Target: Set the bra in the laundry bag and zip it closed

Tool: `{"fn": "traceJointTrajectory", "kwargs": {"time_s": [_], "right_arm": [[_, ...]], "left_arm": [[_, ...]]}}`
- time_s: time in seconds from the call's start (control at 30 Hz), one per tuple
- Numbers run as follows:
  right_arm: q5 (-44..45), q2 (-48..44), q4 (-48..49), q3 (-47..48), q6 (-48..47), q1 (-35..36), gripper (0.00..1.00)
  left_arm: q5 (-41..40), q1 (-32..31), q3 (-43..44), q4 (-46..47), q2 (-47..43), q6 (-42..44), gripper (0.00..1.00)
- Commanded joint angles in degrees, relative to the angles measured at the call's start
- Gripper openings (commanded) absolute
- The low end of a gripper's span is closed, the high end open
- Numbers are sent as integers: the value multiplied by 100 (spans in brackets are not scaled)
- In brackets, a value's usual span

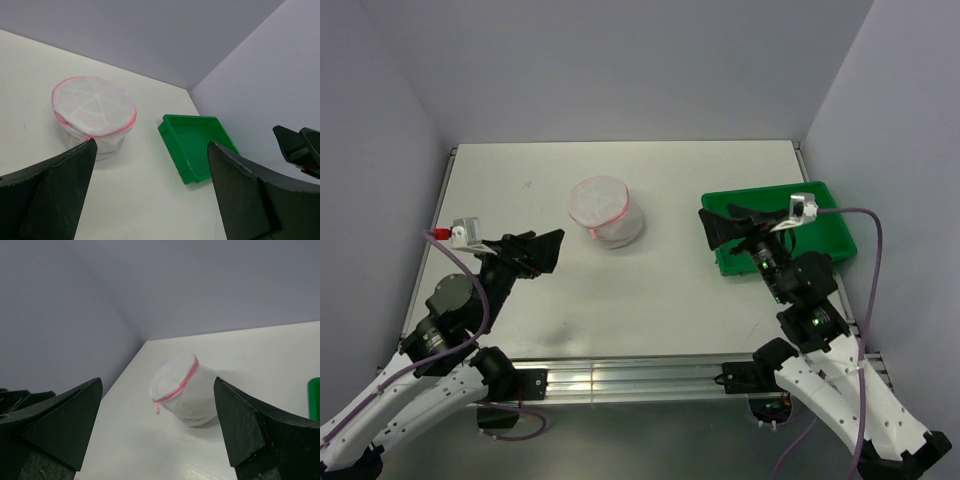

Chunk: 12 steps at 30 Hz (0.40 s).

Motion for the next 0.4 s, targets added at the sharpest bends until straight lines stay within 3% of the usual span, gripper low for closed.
{"fn": "traceJointTrajectory", "kwargs": {"time_s": [0.0, 0.13, 0.37], "right_arm": [[971, -423, -405, -327, -149, 14, 100], [1210, -705, -503, -557, -87, 14, 100], [1149, -415, -538, -557, -52, 14, 100]], "left_arm": [[0, 5, 390, -310, -6, 447, 99], [-35, 14, 399, -478, 56, 500, 99], [-246, 14, 258, -592, 100, 482, 99]]}}
